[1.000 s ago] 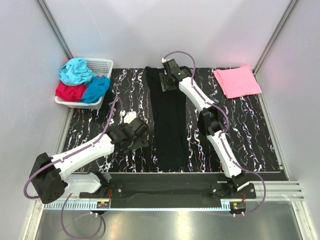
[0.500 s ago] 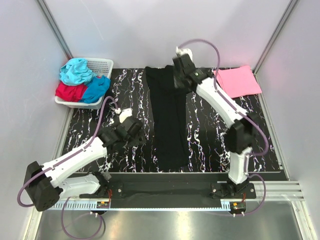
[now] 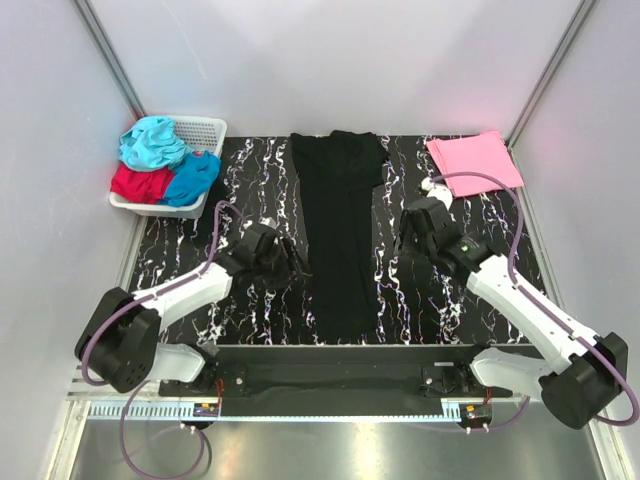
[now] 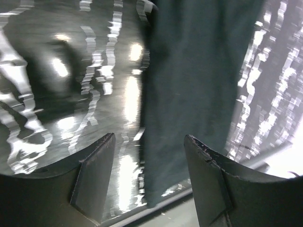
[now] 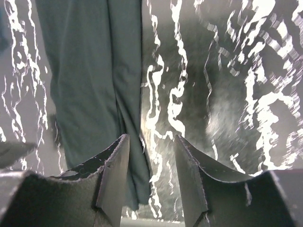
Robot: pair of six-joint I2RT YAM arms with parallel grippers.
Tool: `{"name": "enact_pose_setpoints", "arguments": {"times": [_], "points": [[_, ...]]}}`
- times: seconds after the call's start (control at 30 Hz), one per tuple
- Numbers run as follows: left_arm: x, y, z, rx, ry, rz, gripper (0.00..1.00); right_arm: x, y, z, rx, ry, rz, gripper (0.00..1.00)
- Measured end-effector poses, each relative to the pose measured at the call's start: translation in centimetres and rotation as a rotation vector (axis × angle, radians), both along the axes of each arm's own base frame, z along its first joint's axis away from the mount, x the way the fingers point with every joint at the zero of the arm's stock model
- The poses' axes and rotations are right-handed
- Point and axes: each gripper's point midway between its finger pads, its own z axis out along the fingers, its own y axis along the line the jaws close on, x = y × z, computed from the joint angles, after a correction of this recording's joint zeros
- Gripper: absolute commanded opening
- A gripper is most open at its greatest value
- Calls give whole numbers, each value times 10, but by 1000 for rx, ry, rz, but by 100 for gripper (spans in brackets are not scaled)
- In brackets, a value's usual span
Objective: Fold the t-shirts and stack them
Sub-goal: Fold the tshirt
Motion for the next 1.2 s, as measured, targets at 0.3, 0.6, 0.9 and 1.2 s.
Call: {"name": "enact_pose_setpoints", "arguments": {"times": [0.3,0.6,0.9,1.2], "points": [[6,-28,19,-155,-31,-47,65,-50,6,-83,12,205,21,50],[-39,-30,-19,-159,86,-74,65,-79,11,-124,-38,325,36,52],[-79,-35,-17,-176,93,-92,65,-103,49,-139,-1,350,100,54],[-79,-44,-35,-115,125,-78,65,-121,77,-158,10,383,145,62]]}}
